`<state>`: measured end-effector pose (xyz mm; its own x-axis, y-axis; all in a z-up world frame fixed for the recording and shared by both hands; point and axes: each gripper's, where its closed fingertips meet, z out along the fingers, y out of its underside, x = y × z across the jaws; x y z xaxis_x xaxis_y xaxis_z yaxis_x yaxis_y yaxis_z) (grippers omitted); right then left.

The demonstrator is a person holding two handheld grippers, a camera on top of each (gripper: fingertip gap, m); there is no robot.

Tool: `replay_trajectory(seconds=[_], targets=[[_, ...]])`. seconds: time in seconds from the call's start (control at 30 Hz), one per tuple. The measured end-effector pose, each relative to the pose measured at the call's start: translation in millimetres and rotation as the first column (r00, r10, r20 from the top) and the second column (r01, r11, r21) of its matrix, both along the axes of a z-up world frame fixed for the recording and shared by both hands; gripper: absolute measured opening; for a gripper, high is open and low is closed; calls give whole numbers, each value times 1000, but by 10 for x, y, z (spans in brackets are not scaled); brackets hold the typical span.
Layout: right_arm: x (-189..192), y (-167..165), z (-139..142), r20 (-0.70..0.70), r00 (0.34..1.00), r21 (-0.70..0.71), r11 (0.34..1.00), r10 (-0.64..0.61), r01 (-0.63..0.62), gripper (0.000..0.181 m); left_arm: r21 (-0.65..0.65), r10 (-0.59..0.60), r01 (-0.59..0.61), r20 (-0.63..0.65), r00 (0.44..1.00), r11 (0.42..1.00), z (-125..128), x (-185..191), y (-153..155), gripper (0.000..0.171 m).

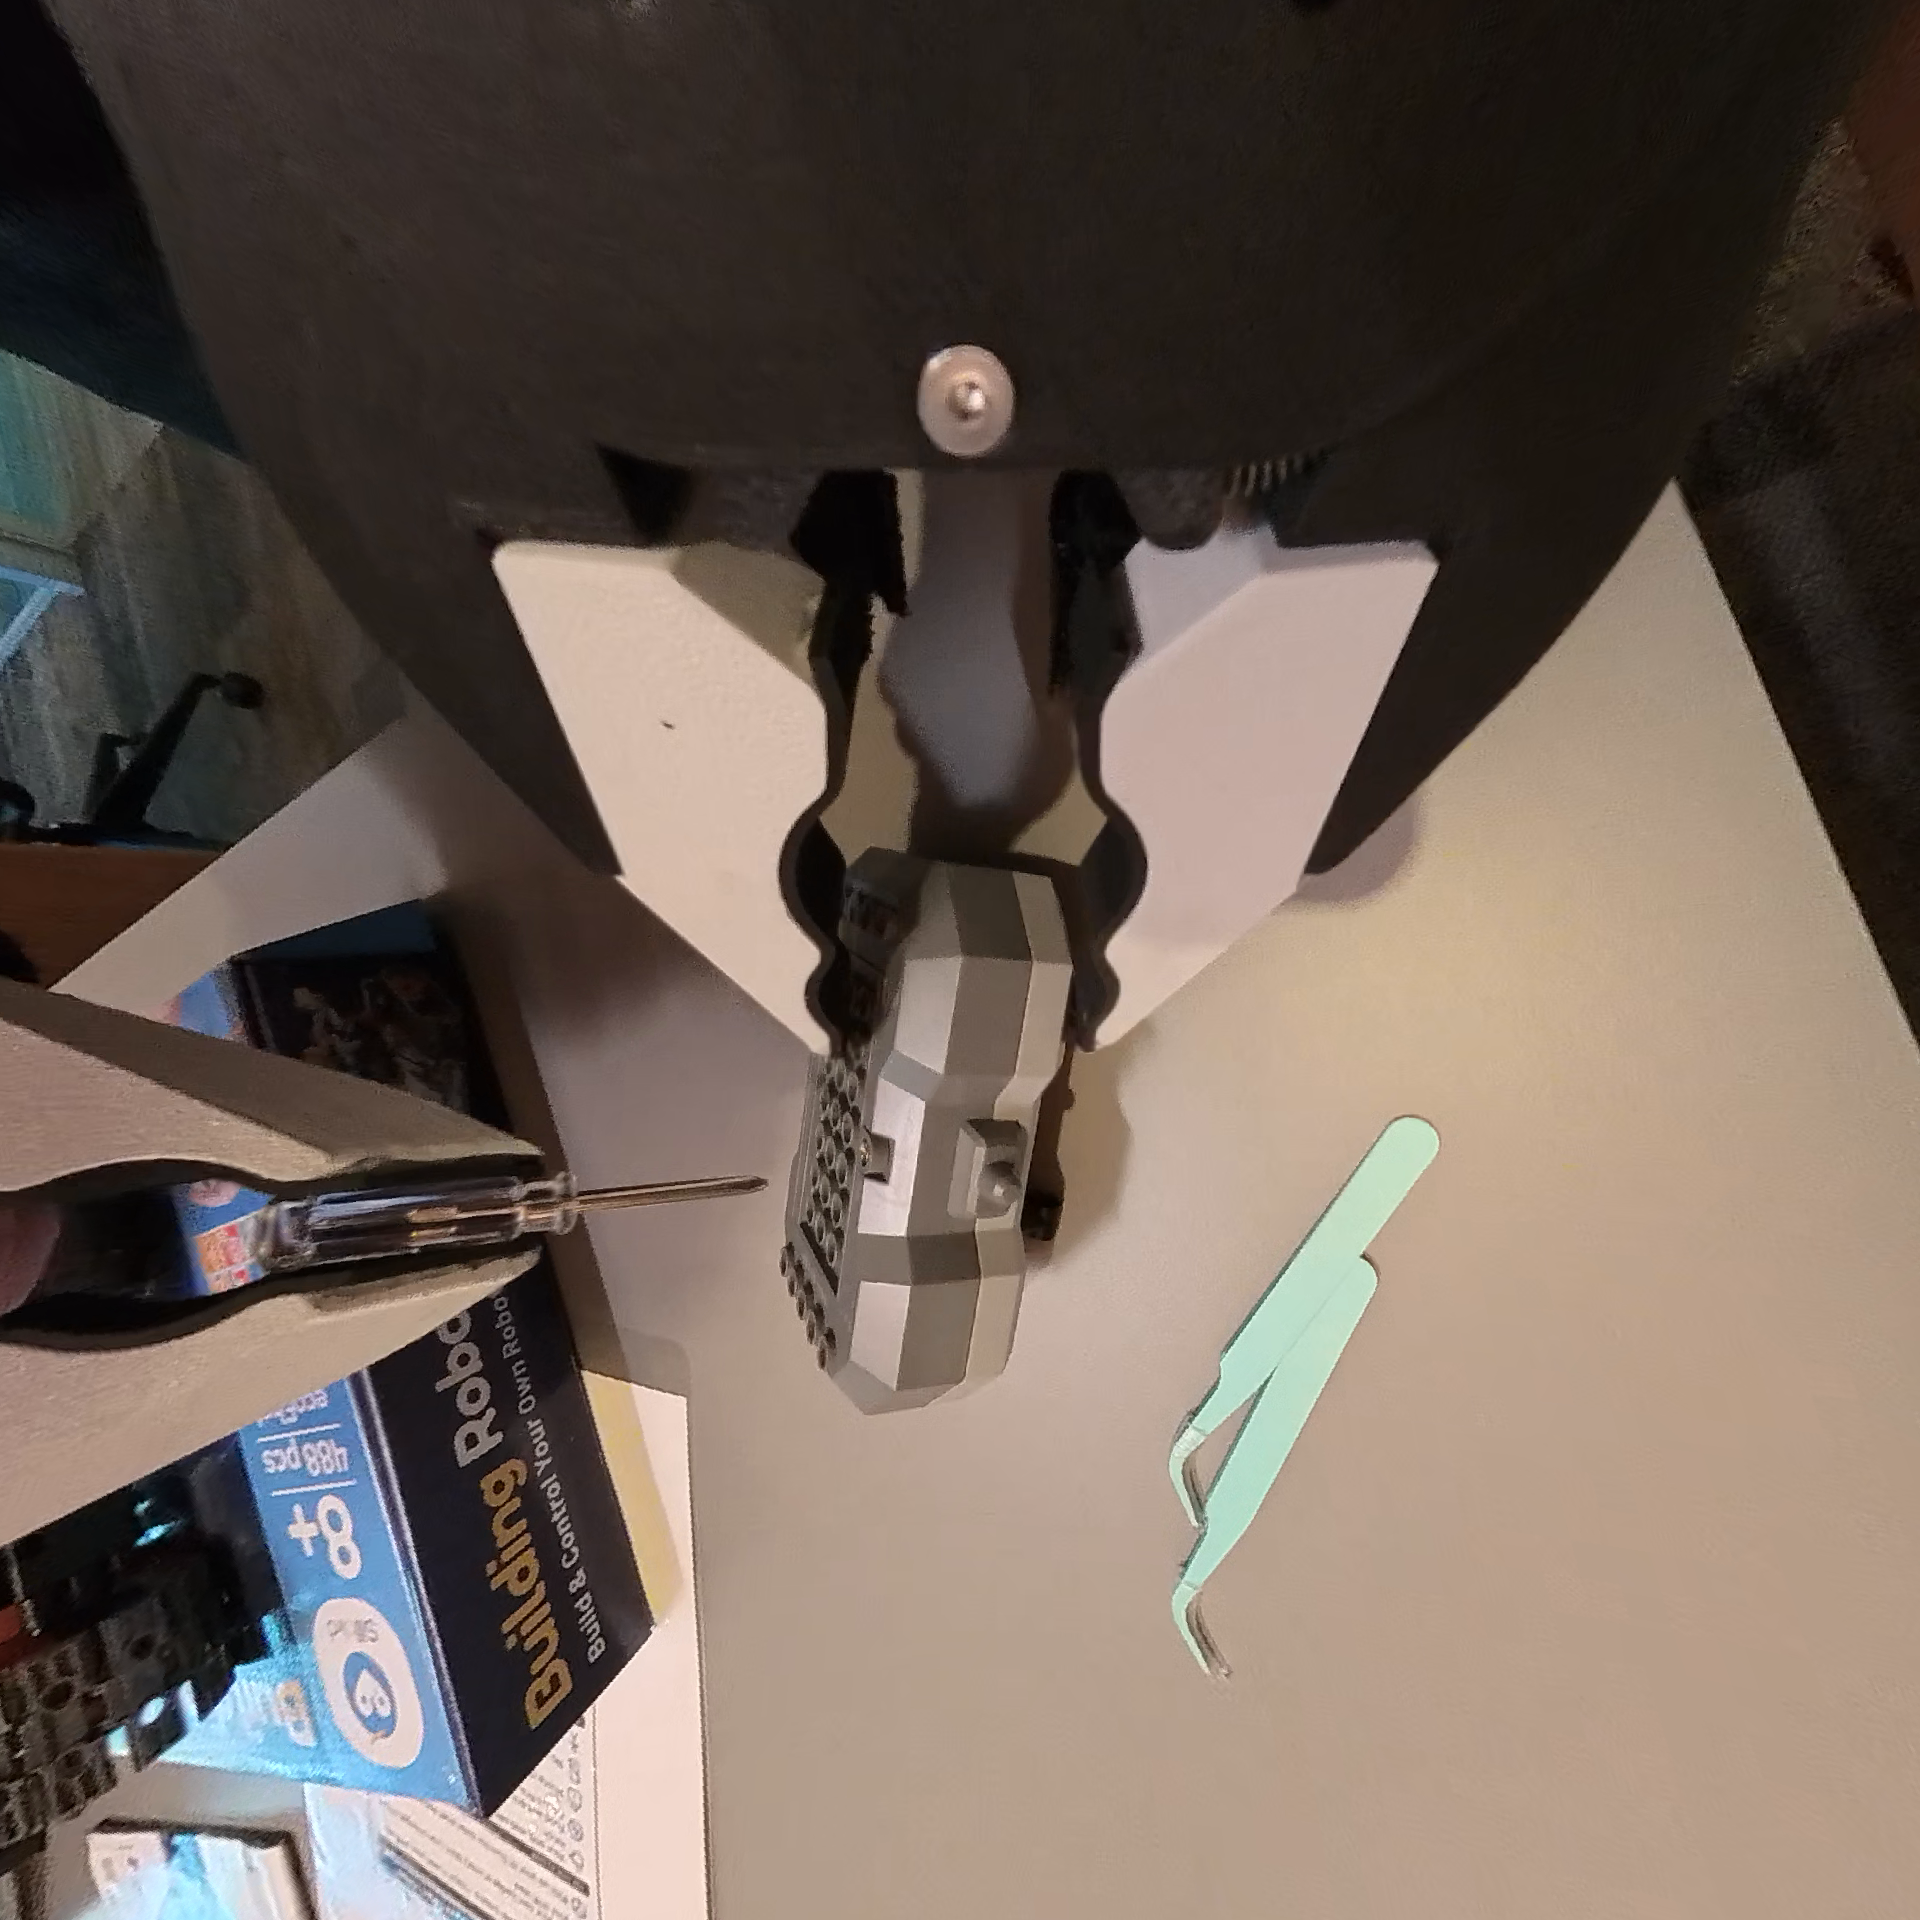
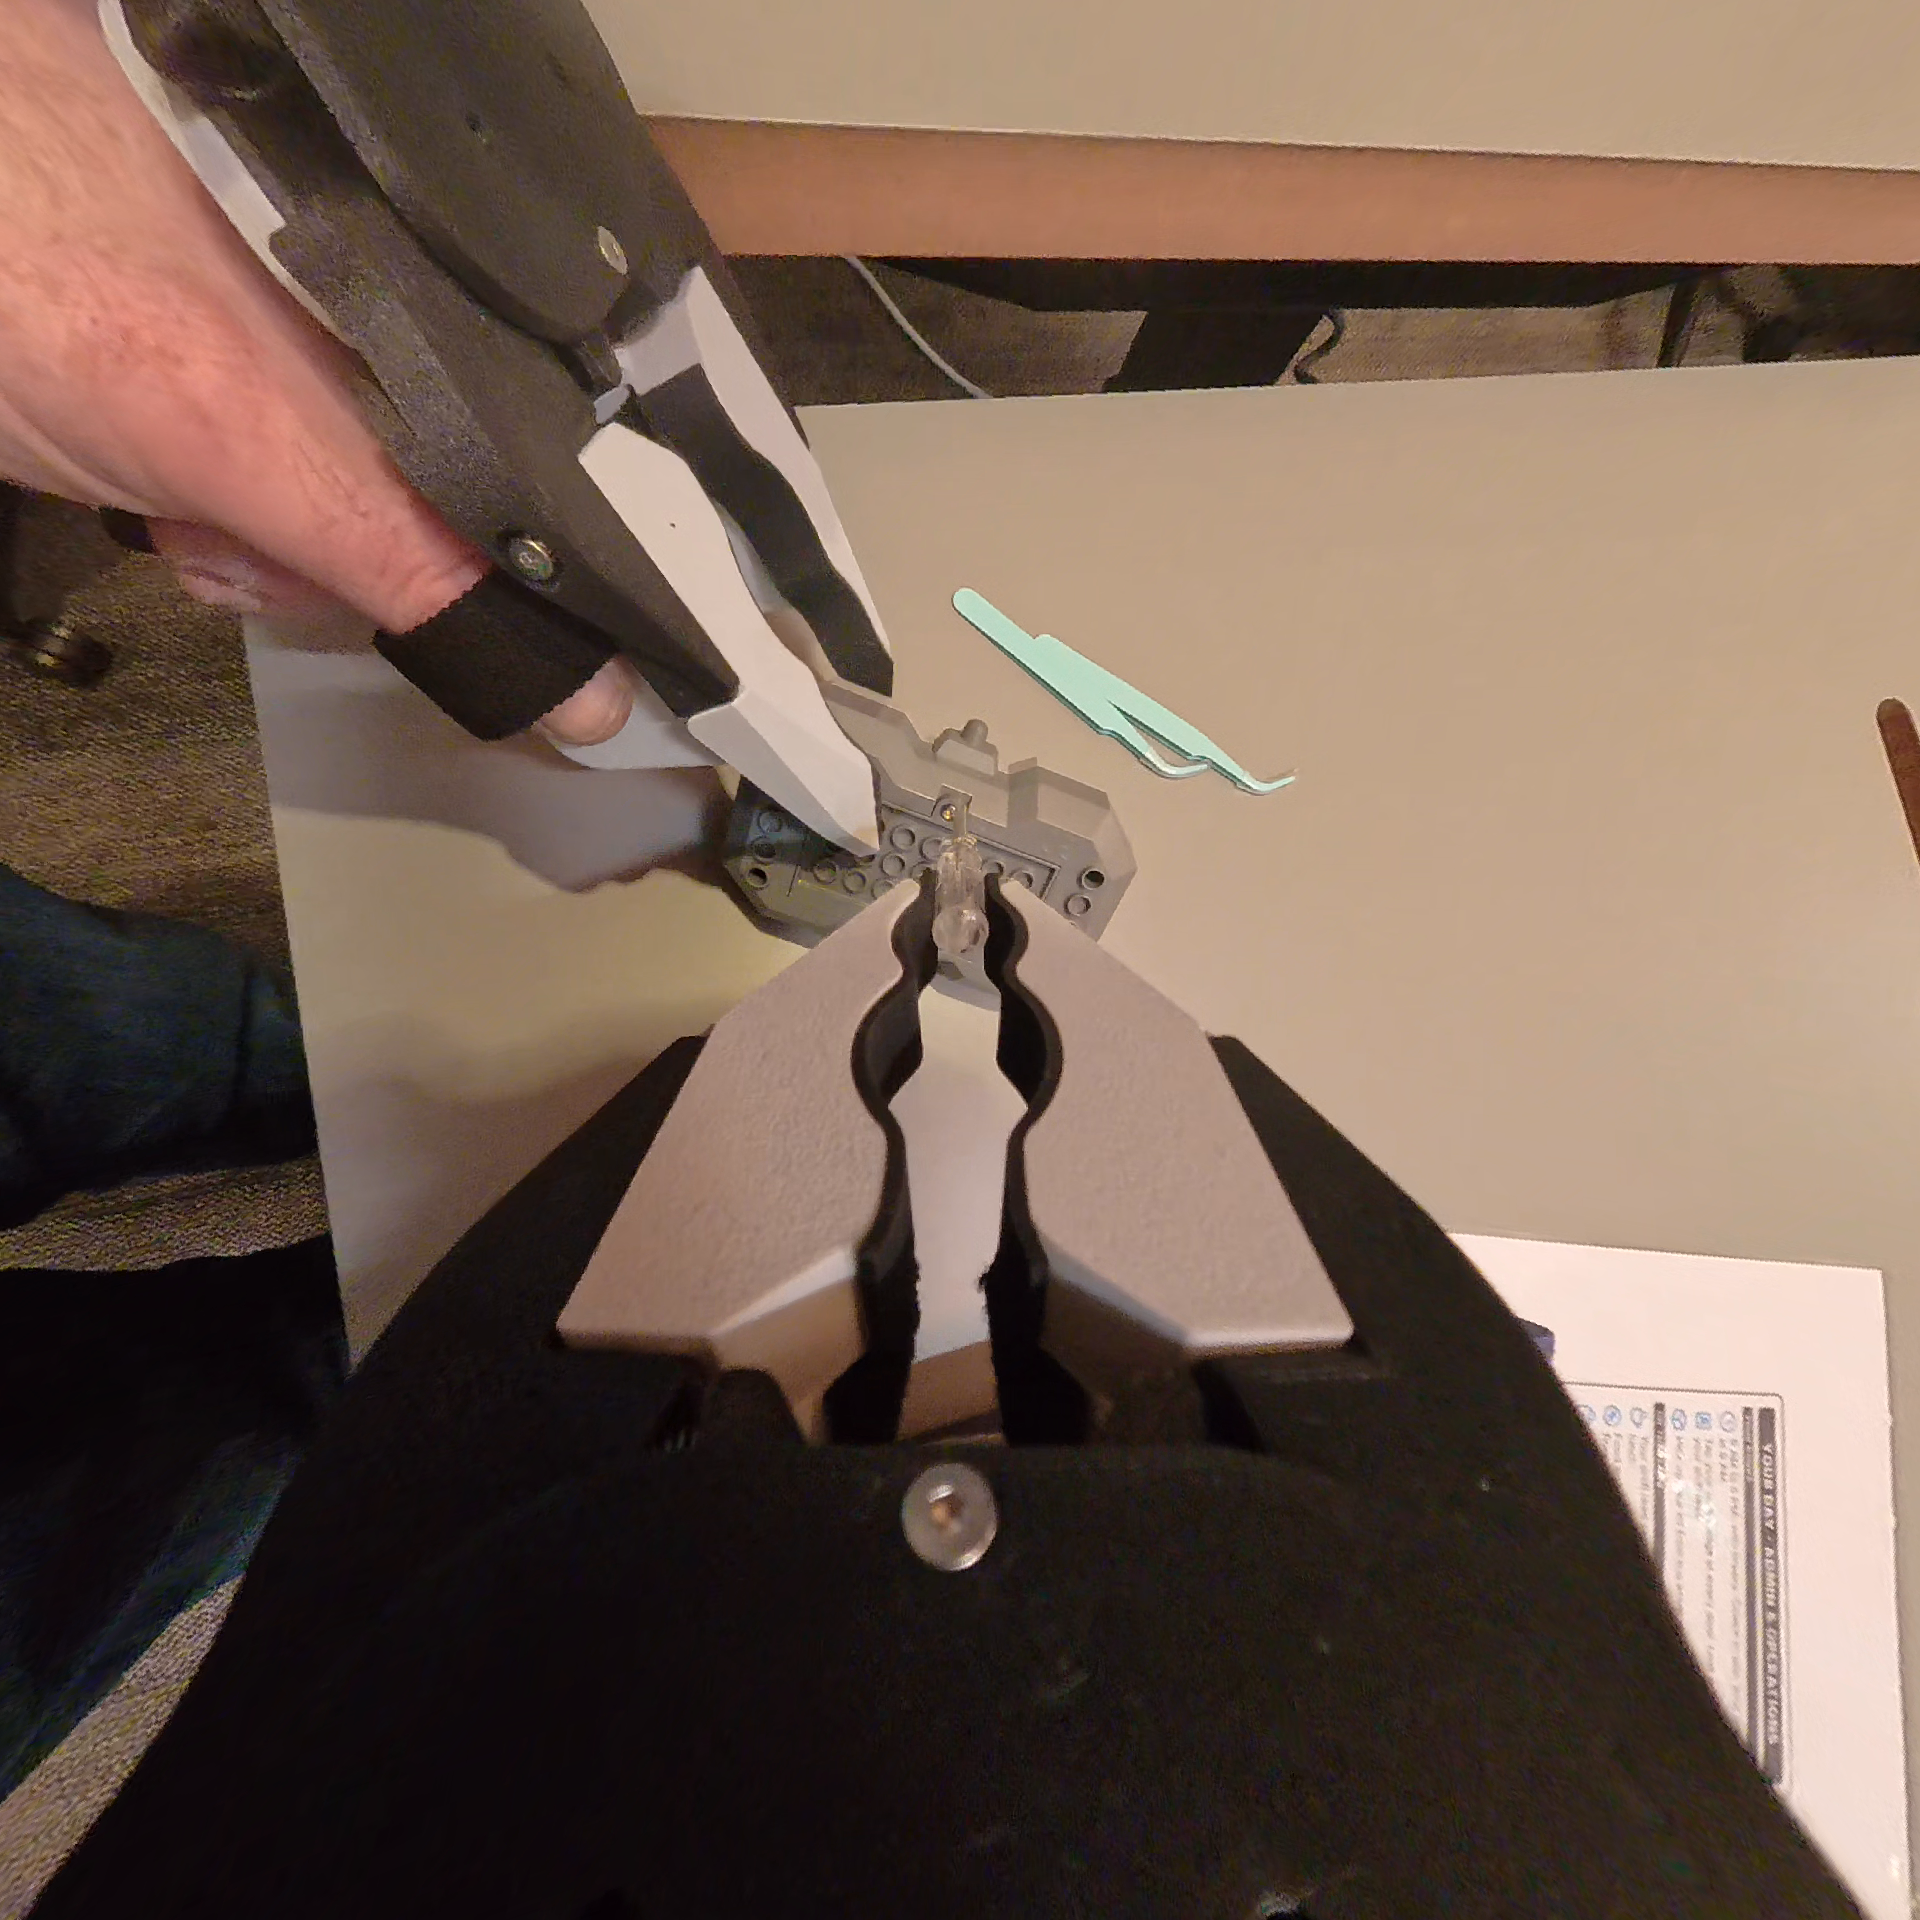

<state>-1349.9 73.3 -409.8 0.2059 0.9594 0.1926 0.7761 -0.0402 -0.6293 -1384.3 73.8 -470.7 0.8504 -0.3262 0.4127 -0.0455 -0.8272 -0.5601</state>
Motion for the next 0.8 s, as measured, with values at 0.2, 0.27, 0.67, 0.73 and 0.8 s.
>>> replay_trajectory(seconds=[0.2, 0.27, 0.67, 0.73, 0.8], targets=[[-27, 26, -79, 3, 1000, -2, 1000, 2, -2, 5, -16, -2, 3, 38, 999, 1000, -5, 28, 7, 38], [-29, 34, -105, 9, 1000, -3, 1000, 5, -5, 5, -26, -1, 2, 50, 999, 1000, -6, 30, 7, 37], [-22, 53, -208, 2, 1000, -12, 1000, 6, -6, 5, -46, 9, -5, 81, 997, 999, -6, 53, 15, 36], [-25, 60, -204, -4, 1000, -13, 1000, 2, -2, 5, -46, 8, -4, 80, 997, 999, -7, 54, 17, 36], [-19, 69, -217, 0, 1000, -13, 1000, -2, 2, 5, -45, 6, -2, 77, 997, 999, -6, 57, 19, 36]])
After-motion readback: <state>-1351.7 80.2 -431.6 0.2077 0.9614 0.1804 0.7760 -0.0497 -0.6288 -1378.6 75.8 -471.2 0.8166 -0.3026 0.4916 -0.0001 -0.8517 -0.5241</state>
